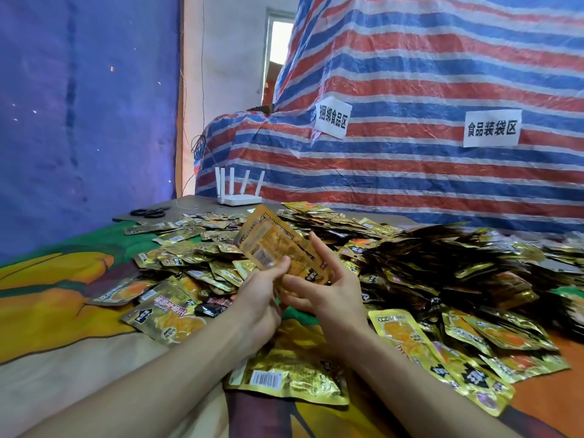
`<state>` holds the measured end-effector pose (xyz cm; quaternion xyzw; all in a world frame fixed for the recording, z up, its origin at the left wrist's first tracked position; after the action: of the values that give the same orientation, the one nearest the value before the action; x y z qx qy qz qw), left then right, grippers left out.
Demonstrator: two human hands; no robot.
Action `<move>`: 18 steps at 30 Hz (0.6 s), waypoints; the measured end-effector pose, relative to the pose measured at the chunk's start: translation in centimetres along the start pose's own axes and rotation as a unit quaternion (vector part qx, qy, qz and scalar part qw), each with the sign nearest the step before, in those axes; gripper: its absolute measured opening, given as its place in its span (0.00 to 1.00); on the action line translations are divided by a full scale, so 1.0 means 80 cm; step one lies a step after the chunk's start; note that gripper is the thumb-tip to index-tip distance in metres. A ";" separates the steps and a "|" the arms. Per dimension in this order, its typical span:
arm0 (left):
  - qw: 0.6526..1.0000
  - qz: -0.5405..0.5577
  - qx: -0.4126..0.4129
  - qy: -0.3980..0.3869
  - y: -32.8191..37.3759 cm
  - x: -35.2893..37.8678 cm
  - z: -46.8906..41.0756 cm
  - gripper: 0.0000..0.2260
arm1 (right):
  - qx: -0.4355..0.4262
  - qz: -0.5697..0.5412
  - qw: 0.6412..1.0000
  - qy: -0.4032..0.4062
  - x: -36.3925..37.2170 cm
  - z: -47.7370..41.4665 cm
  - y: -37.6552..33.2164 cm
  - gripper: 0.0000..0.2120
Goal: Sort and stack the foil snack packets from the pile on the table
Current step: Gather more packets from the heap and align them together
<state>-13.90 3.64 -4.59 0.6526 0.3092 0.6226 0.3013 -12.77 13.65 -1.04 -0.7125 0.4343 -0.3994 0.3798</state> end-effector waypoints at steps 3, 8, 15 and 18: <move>1.000 0.006 -0.014 -0.004 -0.004 0.000 -0.001 0.13 | -0.014 0.034 0.999 0.025 -0.004 0.003 -0.004 0.38; 0.999 0.029 -0.039 -0.022 -0.008 0.006 0.002 0.11 | -0.030 0.141 0.989 0.035 -0.004 0.003 -0.003 0.35; 0.996 0.060 -0.048 -0.042 -0.004 0.005 -0.005 0.16 | -0.056 0.214 0.957 0.186 -0.059 -0.003 -0.027 0.17; 0.996 0.044 -0.057 -0.058 -0.007 0.010 -0.002 0.14 | -0.042 0.237 0.965 0.107 -0.054 -0.010 -0.028 0.20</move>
<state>-14.07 4.63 -4.49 0.6824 0.2259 0.6129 0.3281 -14.07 18.23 0.22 -0.5575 0.6452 -0.3534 0.3848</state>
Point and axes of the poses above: each hand's wrist, its own z-axis away from the middle knuckle, its own x-axis out of the palm, y = z × x, the point moved 9 cm from there along -z, towards the middle knuckle, and after that the axes turned 2 degrees about x, right-handed, at the moved point
